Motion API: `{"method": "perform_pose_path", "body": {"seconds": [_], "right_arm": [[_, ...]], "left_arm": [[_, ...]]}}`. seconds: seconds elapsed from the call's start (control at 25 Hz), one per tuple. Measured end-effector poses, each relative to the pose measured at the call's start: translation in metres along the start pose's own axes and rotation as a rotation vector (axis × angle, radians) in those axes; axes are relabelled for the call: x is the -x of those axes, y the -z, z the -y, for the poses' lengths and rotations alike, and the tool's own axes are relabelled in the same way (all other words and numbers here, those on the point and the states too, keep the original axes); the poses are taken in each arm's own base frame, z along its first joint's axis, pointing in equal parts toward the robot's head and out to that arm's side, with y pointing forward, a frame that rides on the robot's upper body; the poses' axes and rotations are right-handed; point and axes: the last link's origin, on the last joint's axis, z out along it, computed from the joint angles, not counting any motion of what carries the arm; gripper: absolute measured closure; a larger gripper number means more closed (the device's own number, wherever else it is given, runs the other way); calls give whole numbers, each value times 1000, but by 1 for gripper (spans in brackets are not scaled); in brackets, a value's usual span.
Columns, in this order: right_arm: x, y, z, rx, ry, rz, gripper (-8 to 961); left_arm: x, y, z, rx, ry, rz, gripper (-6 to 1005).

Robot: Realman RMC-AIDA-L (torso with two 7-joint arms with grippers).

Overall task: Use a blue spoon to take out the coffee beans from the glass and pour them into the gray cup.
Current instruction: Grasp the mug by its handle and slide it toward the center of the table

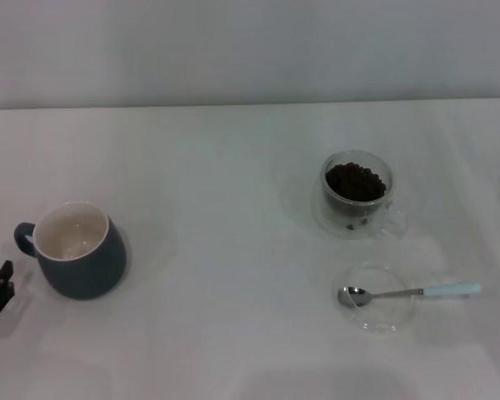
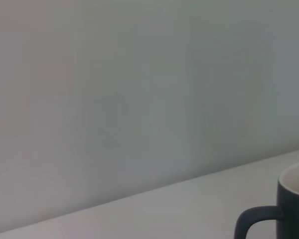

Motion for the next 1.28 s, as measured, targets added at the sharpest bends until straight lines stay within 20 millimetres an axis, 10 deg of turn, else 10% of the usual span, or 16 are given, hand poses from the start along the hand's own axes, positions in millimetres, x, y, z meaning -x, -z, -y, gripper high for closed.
{"method": "perform_pose_path", "body": {"seconds": [1.28], "right_arm": [[0, -5, -1, 0, 1, -2, 94]], "left_arm": [[-16, -52, -7, 53, -89, 28, 312]]}}
